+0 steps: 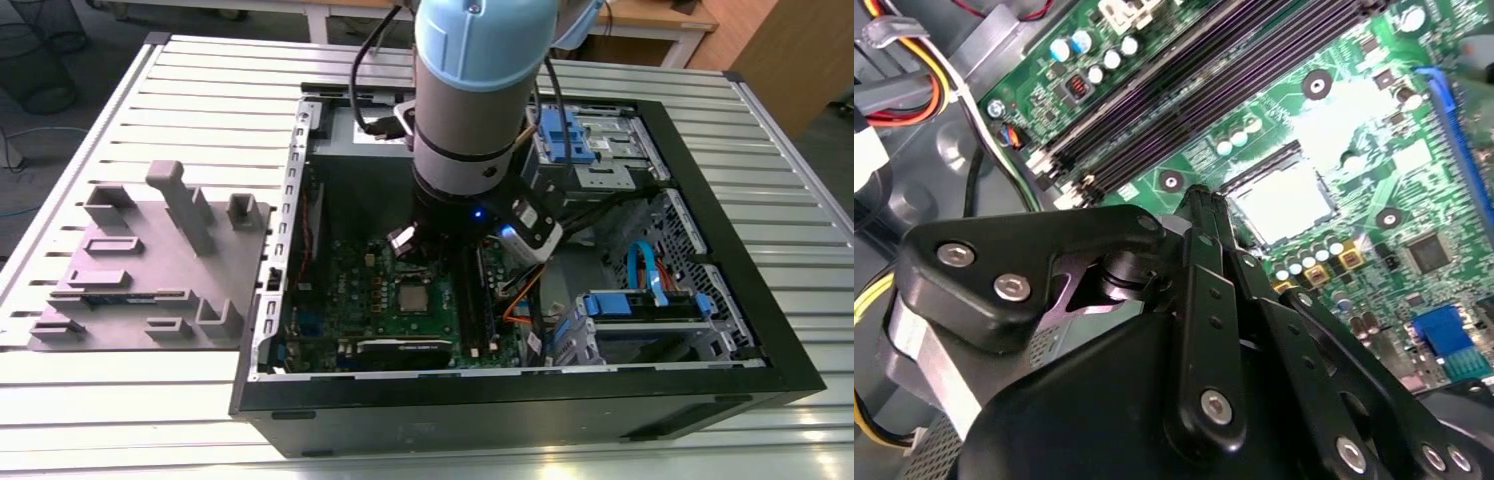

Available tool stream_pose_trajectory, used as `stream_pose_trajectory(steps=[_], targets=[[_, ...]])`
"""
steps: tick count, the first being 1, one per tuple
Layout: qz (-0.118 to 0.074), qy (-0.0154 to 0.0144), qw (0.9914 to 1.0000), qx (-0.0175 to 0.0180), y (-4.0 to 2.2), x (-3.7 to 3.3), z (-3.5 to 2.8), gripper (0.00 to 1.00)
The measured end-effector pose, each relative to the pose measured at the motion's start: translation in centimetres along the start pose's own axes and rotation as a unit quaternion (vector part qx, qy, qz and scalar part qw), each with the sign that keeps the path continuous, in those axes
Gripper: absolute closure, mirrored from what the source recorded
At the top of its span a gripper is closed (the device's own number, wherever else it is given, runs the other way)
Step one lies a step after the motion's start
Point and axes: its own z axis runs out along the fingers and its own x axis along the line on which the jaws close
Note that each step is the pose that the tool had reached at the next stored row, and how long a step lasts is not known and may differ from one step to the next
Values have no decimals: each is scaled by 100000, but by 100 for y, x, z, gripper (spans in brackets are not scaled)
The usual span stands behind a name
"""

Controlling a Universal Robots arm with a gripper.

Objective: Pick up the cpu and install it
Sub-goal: 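Close the cpu cover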

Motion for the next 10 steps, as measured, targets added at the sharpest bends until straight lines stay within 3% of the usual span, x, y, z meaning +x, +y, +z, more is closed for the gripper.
stream_pose_trajectory(steps=[10], targets=[[13, -177, 99999, -398, -134, 57, -13, 89]])
